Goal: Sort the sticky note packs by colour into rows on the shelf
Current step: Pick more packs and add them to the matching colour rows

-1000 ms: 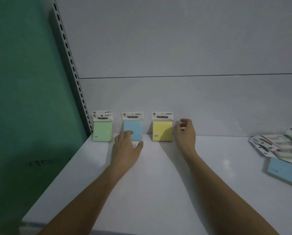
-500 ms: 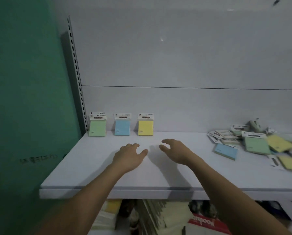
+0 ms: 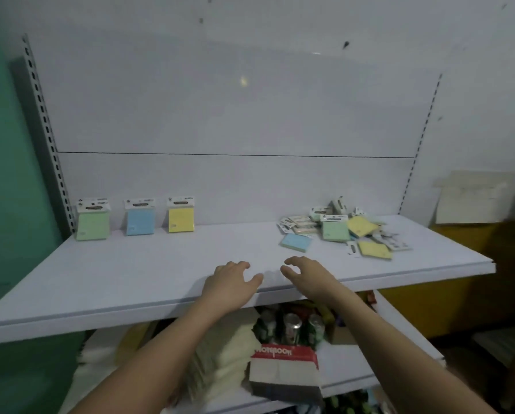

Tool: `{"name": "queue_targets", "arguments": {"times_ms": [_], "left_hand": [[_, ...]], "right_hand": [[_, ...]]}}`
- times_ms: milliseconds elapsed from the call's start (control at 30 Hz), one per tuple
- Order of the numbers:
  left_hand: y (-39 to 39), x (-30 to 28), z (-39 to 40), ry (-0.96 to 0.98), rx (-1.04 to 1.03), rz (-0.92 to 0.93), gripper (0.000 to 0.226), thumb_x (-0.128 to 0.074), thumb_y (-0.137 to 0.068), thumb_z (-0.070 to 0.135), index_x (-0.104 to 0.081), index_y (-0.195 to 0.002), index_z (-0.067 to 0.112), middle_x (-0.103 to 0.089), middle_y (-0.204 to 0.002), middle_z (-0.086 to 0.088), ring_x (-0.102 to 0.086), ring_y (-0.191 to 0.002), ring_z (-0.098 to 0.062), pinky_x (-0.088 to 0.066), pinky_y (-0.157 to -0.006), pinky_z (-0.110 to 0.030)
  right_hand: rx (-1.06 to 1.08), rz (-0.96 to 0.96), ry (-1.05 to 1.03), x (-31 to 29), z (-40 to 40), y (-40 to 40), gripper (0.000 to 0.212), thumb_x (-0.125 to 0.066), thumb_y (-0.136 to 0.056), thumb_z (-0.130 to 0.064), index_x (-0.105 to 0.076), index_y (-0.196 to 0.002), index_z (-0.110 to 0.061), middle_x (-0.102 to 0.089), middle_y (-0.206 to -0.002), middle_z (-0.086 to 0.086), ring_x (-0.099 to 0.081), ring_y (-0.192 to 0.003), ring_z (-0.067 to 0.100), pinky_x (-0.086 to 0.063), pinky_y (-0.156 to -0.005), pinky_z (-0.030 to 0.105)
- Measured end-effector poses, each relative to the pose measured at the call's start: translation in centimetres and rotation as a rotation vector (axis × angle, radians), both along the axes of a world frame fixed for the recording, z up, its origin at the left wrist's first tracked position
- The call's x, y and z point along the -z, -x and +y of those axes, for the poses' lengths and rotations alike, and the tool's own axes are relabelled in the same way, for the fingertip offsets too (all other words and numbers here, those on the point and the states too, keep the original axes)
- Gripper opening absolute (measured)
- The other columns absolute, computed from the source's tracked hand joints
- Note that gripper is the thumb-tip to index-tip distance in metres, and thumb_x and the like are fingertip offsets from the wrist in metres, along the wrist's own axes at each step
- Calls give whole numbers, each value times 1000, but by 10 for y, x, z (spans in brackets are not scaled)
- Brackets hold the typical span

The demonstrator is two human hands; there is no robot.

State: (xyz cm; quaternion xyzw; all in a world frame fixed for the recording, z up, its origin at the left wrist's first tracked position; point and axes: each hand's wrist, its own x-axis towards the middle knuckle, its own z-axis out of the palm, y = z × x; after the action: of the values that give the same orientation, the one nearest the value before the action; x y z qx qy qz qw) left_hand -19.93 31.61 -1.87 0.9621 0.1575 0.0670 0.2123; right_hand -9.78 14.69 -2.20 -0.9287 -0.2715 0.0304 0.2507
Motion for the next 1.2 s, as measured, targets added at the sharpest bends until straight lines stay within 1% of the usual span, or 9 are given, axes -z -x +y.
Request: {"name": "queue_targets", "arguments": {"times_ms": [200,367,533,700,800,933,1000,1067,1200], "left_hand": [[-50,4,-92,6,17,-35,56,-39,-91,56,-41,-140,28,-44,-145,1,-37,-133,-22,-36,-105,-38],[-101,14,-170,105,2,-65,50,-42,-93,49,-43,-137,25,-46,-140,0,-41,-128,-21,-39,-102,-38],[-148,15,-223,203,-52,-139,43,-47,-92,45,-48,-131,27,-49,-134,2,-44,-125,-17,-41,-99,-35],[-185,18,-235,244,-136,-194,37,-52,-92,37,-50,-127,24,-53,-129,1,-47,-121,-17,-40,-96,-31],[-211,22,-226,274,-196,-221,36,-55,-91,33,-53,-125,22,-55,-125,0,-51,-118,-18,-41,-96,-31],[-254,28,-205,329,-255,-266,39,-61,-88,27,-54,-124,16,-57,-122,-4,-53,-114,-20,-40,-92,-28],[-277,30,-195,328,-281,-294,42,-62,-87,26,-53,-126,13,-56,-124,-6,-53,-114,-22,-38,-89,-28],[-296,31,-188,310,-305,-306,46,-63,-87,27,-51,-127,10,-54,-127,-10,-49,-118,-25,-38,-94,-31],[-334,37,-175,290,-329,-242,55,-61,-85,42,-52,-126,8,-52,-128,-13,-43,-124,-32,-38,-102,-40]], "right_hand": [[26,20,-56,6,-101,-46,51,-38,-97,-50,-50,-137,-20,-50,-143,2,-49,-126,21,-41,-103,38],[24,74,-116,20,-185,-91,42,-44,-98,-40,-54,-131,-16,-57,-133,6,-54,-119,23,-44,-100,37],[16,35,-220,17,-242,-142,41,-43,-98,-41,-55,-131,-19,-57,-133,-2,-54,-115,14,-43,-94,28],[-21,14,-343,13,-242,-187,34,-45,-99,-35,-58,-126,-19,-60,-126,-4,-54,-110,13,-43,-90,29],[-58,3,-381,16,-225,-209,33,-46,-98,-31,-59,-125,-18,-61,-123,-4,-55,-108,12,-44,-91,30],[-43,-46,-394,11,-200,-249,28,-50,-96,-22,-60,-121,-13,-62,-118,0,-55,-98,12,-43,-84,27],[15,-78,-374,6,-191,-275,27,-53,-93,-17,-60,-119,-11,-63,-112,4,-58,-94,18,-44,-82,30],[94,-110,-334,-1,-186,-300,29,-55,-90,-16,-60,-118,-9,-63,-110,8,-59,-98,24,-42,-81,31],[198,-94,-175,-2,-171,-342,40,-59,-90,-28,-56,-123,-4,-62,-118,13,-56,-109,31,-39,-78,31]]}}
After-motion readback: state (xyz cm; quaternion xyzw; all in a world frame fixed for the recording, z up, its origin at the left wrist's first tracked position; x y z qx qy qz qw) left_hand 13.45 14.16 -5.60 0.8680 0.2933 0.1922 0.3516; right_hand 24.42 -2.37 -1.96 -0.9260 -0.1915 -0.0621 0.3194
